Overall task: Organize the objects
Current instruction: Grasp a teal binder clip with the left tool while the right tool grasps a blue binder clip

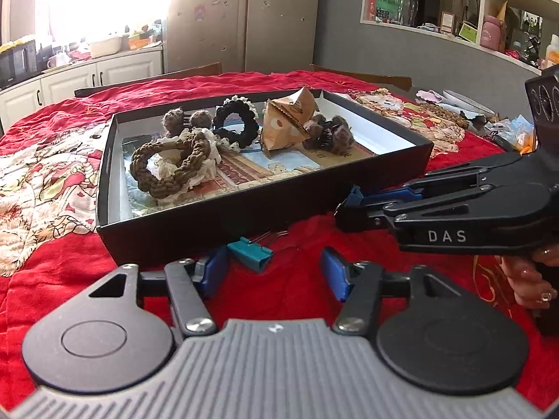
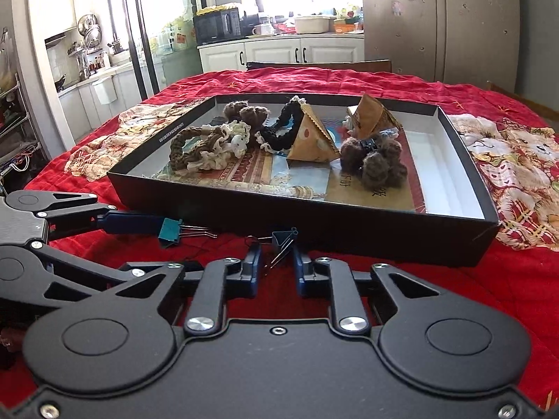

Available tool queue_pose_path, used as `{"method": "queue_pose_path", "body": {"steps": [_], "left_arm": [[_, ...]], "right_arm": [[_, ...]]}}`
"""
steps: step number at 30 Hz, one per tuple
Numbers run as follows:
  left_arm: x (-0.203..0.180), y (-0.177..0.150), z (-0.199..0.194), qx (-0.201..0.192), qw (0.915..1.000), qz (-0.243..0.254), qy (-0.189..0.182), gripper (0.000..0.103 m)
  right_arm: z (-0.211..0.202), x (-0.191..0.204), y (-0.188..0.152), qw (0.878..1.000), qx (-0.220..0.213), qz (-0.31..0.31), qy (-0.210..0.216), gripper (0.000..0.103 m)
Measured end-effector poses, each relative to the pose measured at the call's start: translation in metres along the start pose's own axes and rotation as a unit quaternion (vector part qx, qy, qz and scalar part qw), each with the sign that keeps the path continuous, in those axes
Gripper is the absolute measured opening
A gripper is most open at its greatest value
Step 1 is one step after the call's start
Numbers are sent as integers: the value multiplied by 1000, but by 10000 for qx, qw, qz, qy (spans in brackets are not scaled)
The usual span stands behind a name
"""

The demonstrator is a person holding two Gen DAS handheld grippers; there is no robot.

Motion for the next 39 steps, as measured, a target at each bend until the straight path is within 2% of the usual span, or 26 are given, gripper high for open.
{"method": "queue_pose_path", "body": {"steps": [6,9,10,15,16,17,20,21,23,25,33,36,37,39], "left_arm": [[-7,0,-4,-53,9998,135,-128,61],[-4,1,-3,-60,10000,58,-4,63],[-2,2,-2,-59,10000,13,34,67],[2,2,2,-7,10000,-60,50,67],[2,3,2,-4,10000,-53,62,66],[1,3,2,2,10000,-56,63,61],[1,3,4,8,9999,-62,90,39],[2,4,4,10,9999,-81,90,35],[4,4,5,14,9999,-139,94,31],[4,4,5,10,9998,-154,99,31],[6,2,2,-19,9994,-275,187,31],[7,1,-1,-37,9994,-284,211,31],[6,1,-1,-43,9994,-281,215,31],[6,1,-2,-48,9993,-286,226,31]], "right_arm": [[-11,-8,-2,9999,-71,-65,-91,10],[-16,-14,-2,9999,-83,-6,-92,9],[-17,-15,-2,9999,-84,6,-94,8],[-17,-17,-4,10000,-54,13,-69,8],[-17,-16,-5,10000,-58,-5,-69,8],[-18,-16,-5,9999,-66,-23,-73,9],[-20,-15,-6,9999,-95,-64,-82,17],[-21,-14,-6,9999,-124,-90,-81,19],[-24,-13,-7,9997,-166,-143,-96,40],[-27,-11,-7,9995,-246,-188,-90,45],[-7,-7,-5,9990,-137,-225,-374,40],[-3,-5,-5,9987,-134,-246,-429,33],[-2,-5,-5,9986,-139,-275,-438,26],[-3,-6,-6,9986,-151,-271,-435,24]]}}
Point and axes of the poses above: each gripper's, at about its wrist camera, not at the fingertips, and z roughly the way its jaws point, x to its left, y to its top, the point moved 8 cm from there along z, roughly the way its jaws point, and after that the axes turned 12 degrees about z, right-handed, at the moved point
